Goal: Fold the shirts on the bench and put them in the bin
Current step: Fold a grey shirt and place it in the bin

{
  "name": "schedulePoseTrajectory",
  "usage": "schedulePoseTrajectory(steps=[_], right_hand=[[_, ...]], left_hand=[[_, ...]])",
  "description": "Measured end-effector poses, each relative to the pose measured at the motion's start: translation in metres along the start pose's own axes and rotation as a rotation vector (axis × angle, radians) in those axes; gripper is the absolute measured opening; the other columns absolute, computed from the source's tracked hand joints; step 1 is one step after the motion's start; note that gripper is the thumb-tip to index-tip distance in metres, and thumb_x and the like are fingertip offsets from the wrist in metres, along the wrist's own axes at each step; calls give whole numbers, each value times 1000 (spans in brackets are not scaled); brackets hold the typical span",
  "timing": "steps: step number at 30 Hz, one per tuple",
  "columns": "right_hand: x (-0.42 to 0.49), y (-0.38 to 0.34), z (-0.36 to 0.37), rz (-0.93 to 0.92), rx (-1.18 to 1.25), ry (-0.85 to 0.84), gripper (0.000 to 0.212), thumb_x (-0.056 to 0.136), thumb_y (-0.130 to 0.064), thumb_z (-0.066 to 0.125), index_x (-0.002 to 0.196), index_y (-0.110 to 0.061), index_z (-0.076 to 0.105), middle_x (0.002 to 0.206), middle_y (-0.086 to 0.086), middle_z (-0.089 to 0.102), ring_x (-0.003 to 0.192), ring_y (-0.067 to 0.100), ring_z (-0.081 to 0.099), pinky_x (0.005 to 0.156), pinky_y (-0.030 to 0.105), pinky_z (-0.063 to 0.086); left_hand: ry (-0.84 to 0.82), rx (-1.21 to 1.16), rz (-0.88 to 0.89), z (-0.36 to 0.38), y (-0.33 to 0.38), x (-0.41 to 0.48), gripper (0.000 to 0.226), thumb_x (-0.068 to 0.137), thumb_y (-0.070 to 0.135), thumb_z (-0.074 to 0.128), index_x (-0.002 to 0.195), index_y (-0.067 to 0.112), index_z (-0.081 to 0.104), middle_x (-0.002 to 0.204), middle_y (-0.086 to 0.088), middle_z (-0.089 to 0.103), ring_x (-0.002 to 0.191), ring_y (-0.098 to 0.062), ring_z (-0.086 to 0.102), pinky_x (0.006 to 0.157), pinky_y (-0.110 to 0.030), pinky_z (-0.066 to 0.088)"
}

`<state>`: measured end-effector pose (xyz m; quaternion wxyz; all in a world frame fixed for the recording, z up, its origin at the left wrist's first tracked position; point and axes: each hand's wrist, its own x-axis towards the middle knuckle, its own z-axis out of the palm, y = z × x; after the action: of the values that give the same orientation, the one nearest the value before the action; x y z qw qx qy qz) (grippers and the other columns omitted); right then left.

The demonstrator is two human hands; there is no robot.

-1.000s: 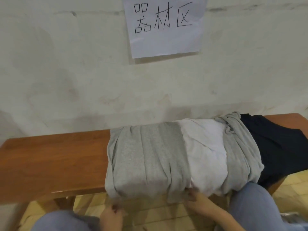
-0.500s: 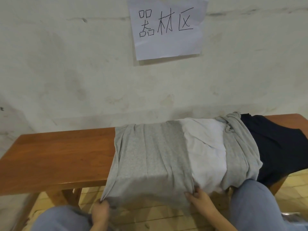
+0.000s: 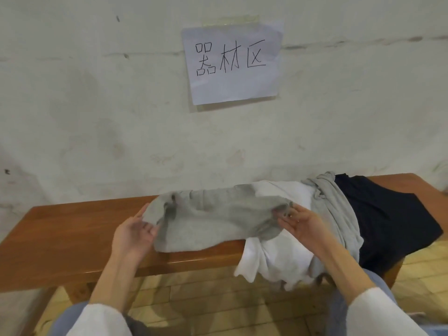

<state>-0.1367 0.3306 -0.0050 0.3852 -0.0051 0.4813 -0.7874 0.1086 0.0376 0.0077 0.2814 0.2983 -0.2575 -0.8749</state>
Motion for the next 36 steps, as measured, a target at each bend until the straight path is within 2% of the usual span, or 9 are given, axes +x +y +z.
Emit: schedulePoseTrajectory(steps=[3, 5, 11, 15, 19, 22, 28, 32, 36], right_hand=[[14, 11, -1, -71, -612, 144, 25, 84, 14, 56, 108, 8, 59, 92, 17, 70, 79, 27, 68, 70, 35, 60], [20, 22, -5, -101, -896, 194, 6, 79, -1, 72, 83, -3, 67, 71, 12, 71, 64, 22, 66, 69, 37, 60], [37, 31, -12, -370, -1058, 309, 30, 92, -21, 59, 69, -8, 45, 62, 2, 41, 58, 14, 39, 50, 16, 32], [65, 31, 6, -175, -956, 264, 26, 99, -22, 45, 78, -8, 40, 71, 5, 40, 70, 18, 39, 57, 21, 31], [100, -8, 40, 2, -579, 159, 25, 101, -24, 44, 105, -3, 58, 117, 16, 60, 82, 14, 63, 67, 23, 49], [104, -15, 48, 182, -393, -2, 42, 96, -49, 46, 110, -11, 59, 114, 10, 64, 94, 19, 65, 75, 33, 53], [109, 29, 37, 122, -778, 122, 35, 95, -29, 56, 117, -3, 56, 110, 8, 64, 94, 19, 60, 88, 33, 51], [139, -6, 48, -80, -840, 297, 43, 100, -27, 43, 115, 10, 59, 94, 20, 63, 81, 23, 54, 72, 32, 43], [171, -89, 81, -202, -878, 279, 27, 100, -23, 45, 88, -4, 61, 93, 17, 55, 77, 24, 53, 66, 34, 44]], left_hand=[[169, 306, -75, 0, -11, 21, 47, 81, -23, 42, 126, -9, 43, 117, -26, 56, 101, -36, 60, 77, -36, 58], [275, 707, -102, -12, -24, 29, 15, 93, -6, 50, 105, -12, 56, 92, -25, 64, 74, -30, 64, 53, -33, 57], [289, 1519, 301, -60, -27, 57, 31, 87, 31, 66, 64, 11, 60, 66, -8, 58, 64, -23, 55, 58, -28, 41], [153, 1391, 198, -52, -29, 68, 24, 88, 25, 65, 86, 0, 63, 85, -11, 62, 81, -25, 58, 68, -33, 43], [200, 654, 200, -13, -5, 75, 20, 94, 25, 56, 105, 10, 63, 105, -7, 65, 95, -23, 61, 83, -39, 53], [115, 336, 11, -6, 2, 81, 39, 100, 42, 37, 108, 15, 64, 104, -6, 71, 98, -20, 63, 82, -37, 50], [-30, 460, -161, -38, -3, 83, 35, 88, 17, 58, 123, 15, 55, 122, -9, 65, 112, -29, 61, 86, -44, 52], [-52, 876, -160, -11, 18, 83, 20, 86, 9, 64, 106, 8, 62, 84, -5, 75, 69, -15, 71, 53, -24, 56], [129, 1340, 216, 51, 55, 133, 21, 86, 15, 68, 68, 5, 63, 54, 2, 66, 61, -11, 59, 41, -11, 39]])
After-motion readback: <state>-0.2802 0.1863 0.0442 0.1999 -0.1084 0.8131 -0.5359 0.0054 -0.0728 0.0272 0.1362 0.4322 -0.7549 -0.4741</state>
